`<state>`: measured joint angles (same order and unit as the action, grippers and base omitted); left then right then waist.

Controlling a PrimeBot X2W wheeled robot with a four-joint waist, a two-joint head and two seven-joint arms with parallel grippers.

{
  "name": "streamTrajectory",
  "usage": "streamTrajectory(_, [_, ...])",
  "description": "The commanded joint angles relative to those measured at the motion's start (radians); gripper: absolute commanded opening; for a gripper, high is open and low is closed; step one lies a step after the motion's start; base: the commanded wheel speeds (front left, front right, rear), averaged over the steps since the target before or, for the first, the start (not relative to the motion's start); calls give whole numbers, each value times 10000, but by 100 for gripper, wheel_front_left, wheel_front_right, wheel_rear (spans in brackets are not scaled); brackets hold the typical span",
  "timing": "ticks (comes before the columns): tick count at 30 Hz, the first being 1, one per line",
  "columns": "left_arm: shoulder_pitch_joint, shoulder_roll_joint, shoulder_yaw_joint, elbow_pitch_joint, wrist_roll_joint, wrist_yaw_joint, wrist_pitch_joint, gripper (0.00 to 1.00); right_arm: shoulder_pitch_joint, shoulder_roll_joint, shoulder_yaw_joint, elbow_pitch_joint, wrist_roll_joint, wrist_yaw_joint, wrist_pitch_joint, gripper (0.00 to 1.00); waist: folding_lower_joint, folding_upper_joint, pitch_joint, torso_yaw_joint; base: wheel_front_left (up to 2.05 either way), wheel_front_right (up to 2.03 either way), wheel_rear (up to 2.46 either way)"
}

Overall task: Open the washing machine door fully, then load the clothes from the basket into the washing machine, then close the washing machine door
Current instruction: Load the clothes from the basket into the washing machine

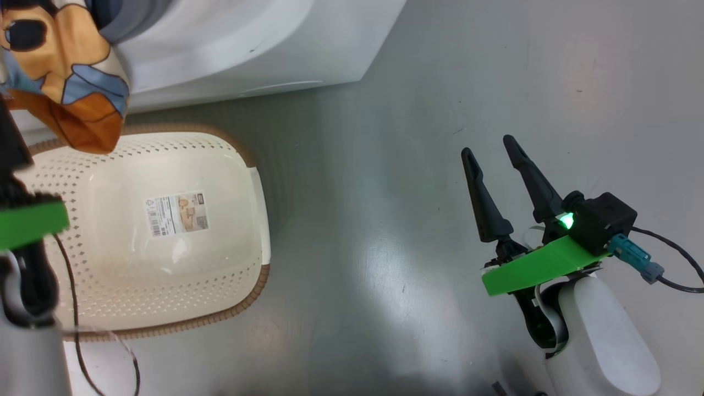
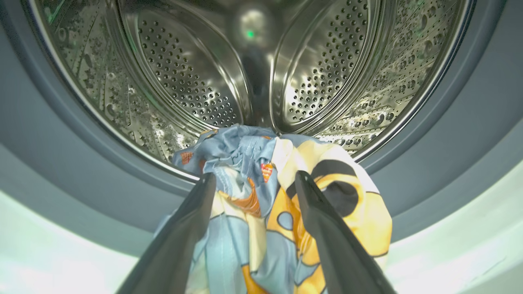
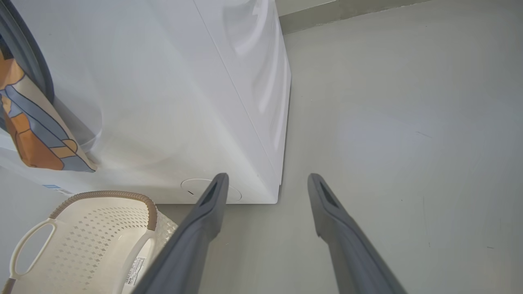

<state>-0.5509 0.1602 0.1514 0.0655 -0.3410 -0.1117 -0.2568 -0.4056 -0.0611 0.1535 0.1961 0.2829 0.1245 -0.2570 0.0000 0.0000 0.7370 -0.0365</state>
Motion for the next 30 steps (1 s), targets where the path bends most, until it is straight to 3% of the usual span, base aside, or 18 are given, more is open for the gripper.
streamTrajectory(1, [527, 221, 424, -325, 117, -91, -49, 100, 401, 109, 276, -154, -138, 62, -48, 100, 0, 0, -16, -6, 0, 0, 0])
streamTrajectory(13, [2310, -650, 817, -256, 542, -176, -49, 100, 425, 109, 355, -123, -185, 62, -48, 100, 0, 0, -104, 12, 0, 0, 0])
streamTrajectory(30, [3763, -976, 902, 310, 758, -188, -49, 100, 417, 109, 441, -60, -202, 62, -48, 100, 0, 0, -216, -87, 0, 0, 0])
